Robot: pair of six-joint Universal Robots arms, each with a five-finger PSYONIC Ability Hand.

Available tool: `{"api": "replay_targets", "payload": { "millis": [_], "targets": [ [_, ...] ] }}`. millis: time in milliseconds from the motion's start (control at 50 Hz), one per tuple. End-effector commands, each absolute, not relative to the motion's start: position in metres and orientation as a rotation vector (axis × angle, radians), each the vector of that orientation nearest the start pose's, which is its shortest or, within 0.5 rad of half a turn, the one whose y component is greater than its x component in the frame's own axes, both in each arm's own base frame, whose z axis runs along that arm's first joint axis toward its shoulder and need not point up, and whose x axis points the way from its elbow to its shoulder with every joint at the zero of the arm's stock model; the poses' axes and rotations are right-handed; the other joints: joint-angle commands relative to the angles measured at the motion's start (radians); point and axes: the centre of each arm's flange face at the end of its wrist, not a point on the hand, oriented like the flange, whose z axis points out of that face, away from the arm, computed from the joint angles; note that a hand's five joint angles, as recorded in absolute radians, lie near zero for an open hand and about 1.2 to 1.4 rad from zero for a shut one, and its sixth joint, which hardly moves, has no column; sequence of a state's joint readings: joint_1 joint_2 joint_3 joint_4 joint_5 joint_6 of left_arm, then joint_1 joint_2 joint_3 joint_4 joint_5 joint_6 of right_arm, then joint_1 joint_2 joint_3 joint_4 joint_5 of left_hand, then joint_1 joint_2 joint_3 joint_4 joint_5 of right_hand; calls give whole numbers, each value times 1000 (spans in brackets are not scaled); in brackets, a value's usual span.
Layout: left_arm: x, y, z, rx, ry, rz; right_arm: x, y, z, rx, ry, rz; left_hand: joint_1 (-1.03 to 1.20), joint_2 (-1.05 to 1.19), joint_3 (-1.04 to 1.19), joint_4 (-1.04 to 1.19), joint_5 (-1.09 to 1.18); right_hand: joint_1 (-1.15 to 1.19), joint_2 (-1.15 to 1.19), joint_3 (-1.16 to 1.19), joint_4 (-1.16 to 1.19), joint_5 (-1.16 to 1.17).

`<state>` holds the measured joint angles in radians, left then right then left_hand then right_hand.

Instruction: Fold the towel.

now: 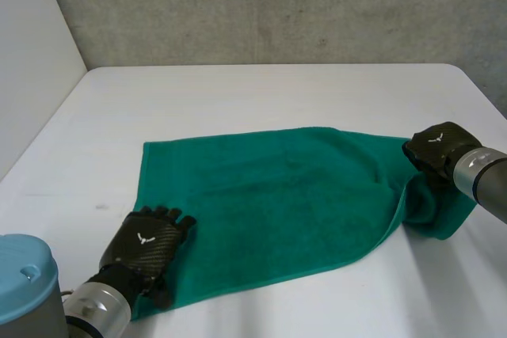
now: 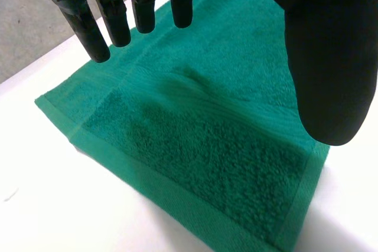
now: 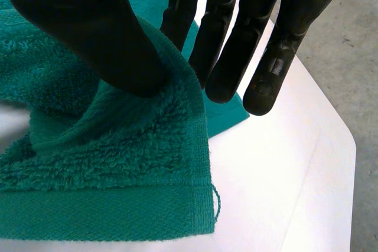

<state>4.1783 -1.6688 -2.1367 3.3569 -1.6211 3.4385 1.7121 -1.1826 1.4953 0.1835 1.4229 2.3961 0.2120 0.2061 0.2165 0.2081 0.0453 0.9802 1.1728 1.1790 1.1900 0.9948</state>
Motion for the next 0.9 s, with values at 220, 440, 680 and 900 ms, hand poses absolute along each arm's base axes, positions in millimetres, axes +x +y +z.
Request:
{"api": "replay_targets", "payload": {
  "millis": [220, 440, 680, 900],
  "targets": [
    [-226, -139, 119, 1083, 2473, -1648, 191, -308, 189, -1343, 2516, -1697, 7, 13, 3, 11, 0, 416, 223, 217, 206, 227],
    [-230, -151, 117, 1044, 2441, -1706, 192, -307, 187, -1349, 2512, -1694, 51, 57, 47, 55, 44, 416, 223, 217, 206, 227],
    [-235, -161, 109, 1040, 2445, -1693, 192, -306, 185, -1349, 2510, -1699, 75, 81, 70, 79, 67, 416, 223, 217, 206, 227],
    [-238, -176, 114, 980, 2387, -1795, 191, -306, 184, -1349, 2510, -1699, 436, 442, 431, 440, 428, 416, 223, 217, 206, 227]
  ]
}}
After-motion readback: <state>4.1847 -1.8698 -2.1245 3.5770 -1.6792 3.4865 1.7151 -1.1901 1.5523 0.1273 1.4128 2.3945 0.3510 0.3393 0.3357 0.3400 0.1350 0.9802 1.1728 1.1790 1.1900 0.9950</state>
